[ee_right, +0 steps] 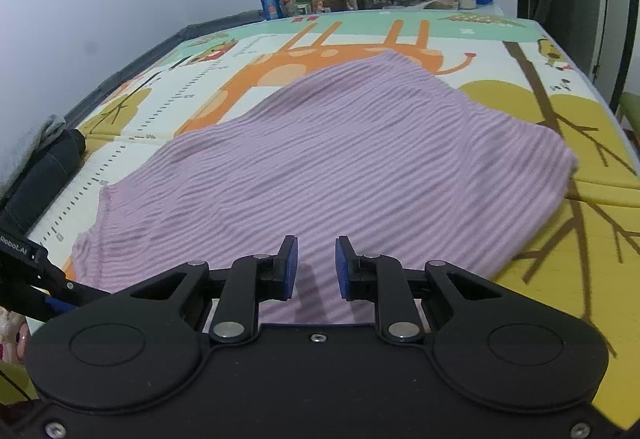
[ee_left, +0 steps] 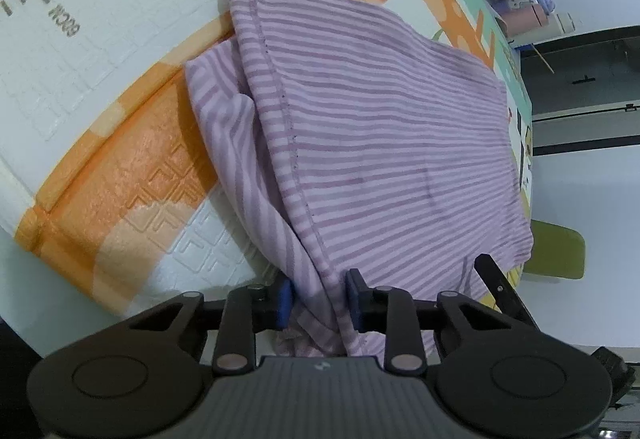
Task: Fold clothes
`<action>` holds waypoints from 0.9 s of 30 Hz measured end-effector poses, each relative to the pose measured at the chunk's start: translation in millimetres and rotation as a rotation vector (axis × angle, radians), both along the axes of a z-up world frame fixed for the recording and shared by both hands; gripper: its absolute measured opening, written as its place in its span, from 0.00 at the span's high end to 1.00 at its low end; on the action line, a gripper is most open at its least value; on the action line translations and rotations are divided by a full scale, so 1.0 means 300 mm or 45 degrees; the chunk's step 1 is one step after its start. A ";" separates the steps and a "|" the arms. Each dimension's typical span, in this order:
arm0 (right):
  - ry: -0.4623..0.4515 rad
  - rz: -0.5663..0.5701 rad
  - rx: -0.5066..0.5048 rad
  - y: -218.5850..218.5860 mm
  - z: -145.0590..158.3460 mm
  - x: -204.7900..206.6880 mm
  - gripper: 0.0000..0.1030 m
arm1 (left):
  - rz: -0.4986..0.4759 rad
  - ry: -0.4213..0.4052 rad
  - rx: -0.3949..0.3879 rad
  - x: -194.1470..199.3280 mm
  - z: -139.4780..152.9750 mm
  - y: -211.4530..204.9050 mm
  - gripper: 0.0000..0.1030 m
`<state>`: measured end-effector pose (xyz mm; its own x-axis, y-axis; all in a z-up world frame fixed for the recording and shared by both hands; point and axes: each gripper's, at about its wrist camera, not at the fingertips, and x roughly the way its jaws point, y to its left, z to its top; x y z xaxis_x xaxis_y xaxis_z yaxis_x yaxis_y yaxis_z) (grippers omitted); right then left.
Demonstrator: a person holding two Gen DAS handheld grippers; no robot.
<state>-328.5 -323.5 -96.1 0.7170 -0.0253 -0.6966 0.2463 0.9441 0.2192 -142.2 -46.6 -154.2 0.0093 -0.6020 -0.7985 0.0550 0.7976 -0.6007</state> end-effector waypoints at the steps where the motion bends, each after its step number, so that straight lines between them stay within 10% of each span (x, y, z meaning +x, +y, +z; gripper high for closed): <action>1: 0.001 0.001 0.007 -0.001 -0.005 0.009 0.81 | 0.000 -0.011 0.005 0.000 0.002 -0.003 0.73; 27: -0.010 0.120 0.083 0.132 -0.030 0.157 0.81 | 0.029 -0.241 0.307 0.123 0.172 0.210 0.81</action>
<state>-281.4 -283.9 -105.0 0.7195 0.0874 -0.6890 0.1553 0.9467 0.2823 -105.2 16.5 -102.5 0.1828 -0.3933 -0.9010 0.1282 0.9182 -0.3748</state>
